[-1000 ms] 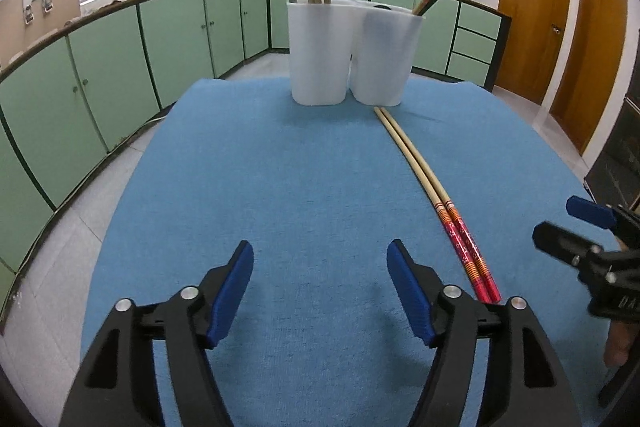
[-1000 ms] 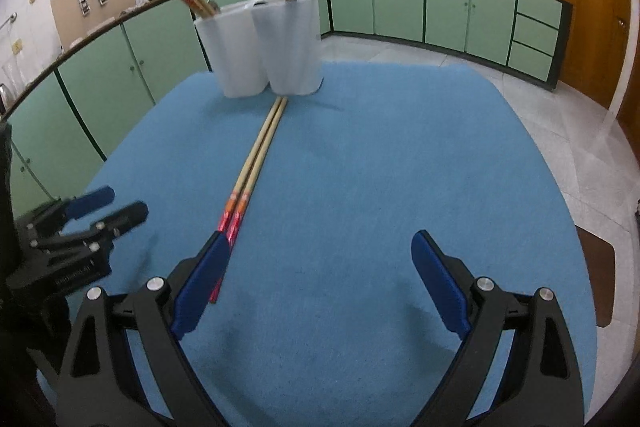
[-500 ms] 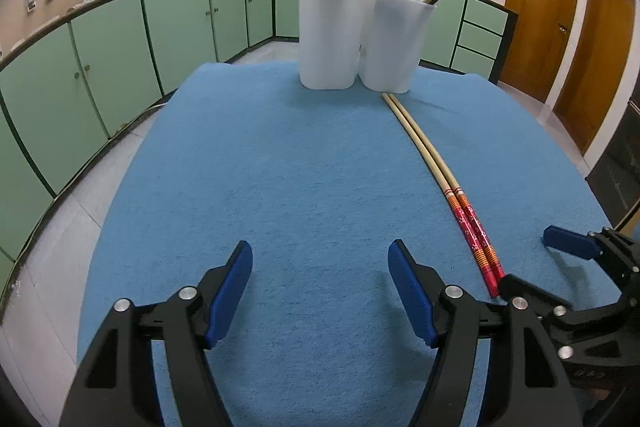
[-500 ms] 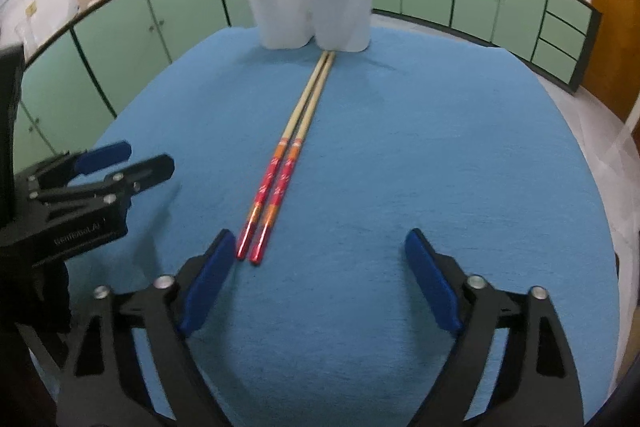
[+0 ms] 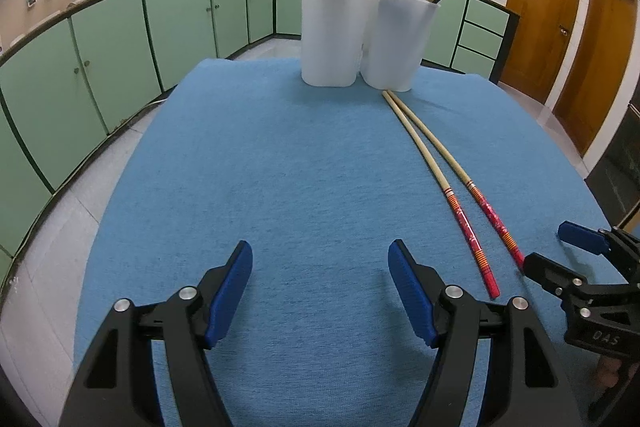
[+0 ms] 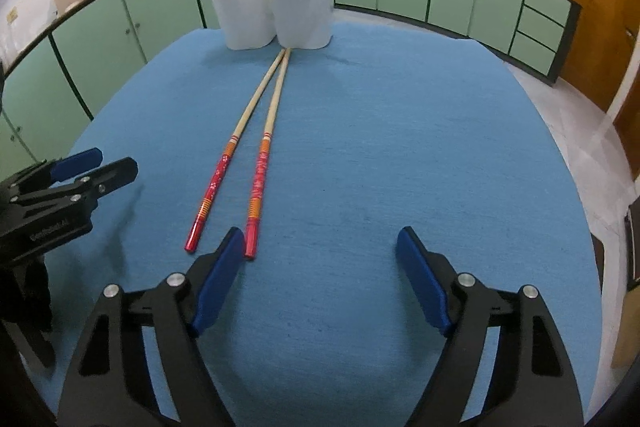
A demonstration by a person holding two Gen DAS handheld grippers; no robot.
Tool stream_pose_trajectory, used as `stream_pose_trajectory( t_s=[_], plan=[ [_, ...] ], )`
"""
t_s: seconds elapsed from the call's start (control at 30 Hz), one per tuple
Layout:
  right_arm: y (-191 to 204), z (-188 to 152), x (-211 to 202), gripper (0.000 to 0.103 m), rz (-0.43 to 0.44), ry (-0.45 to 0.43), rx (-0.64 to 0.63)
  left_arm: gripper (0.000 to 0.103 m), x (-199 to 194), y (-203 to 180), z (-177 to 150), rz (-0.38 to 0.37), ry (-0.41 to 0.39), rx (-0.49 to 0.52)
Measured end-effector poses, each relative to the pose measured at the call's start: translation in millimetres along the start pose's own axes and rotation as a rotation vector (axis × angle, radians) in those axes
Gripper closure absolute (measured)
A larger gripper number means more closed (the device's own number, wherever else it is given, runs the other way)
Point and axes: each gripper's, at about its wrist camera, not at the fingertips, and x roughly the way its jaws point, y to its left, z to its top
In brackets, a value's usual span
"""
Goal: Organize utensils
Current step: 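Grasp a red chopstick with the right gripper while the left gripper grasps the other red chopstick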
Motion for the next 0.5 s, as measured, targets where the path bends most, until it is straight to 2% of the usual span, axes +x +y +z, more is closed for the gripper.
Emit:
stream_pose_trajectory(
  t_s=[0.1, 0.13, 0.33, 0.5],
  plan=[
    [5.0, -2.6, -1.0, 0.036, 0.047, -0.003, 0.001, 0.034, -0.1, -0.2, -0.4, 0.001, 0.000, 0.005],
    [8.1, -3.1, 0.2, 0.041, 0.056, 0.001, -0.006, 0.034, -0.5, -0.2, -0.5, 0.001, -0.001, 0.005],
    [19.5, -0.8, 2.5, 0.070, 0.049, -0.001, -0.036, 0.034, 1.3, 1.6, -0.4, -0.001, 0.006, -0.003],
    [22.2, -0.1, 3.4, 0.089, 0.049, -0.001, -0.042, 0.034, 2.0, 0.3, -0.2, 0.006, 0.007, 0.009]
  ],
)
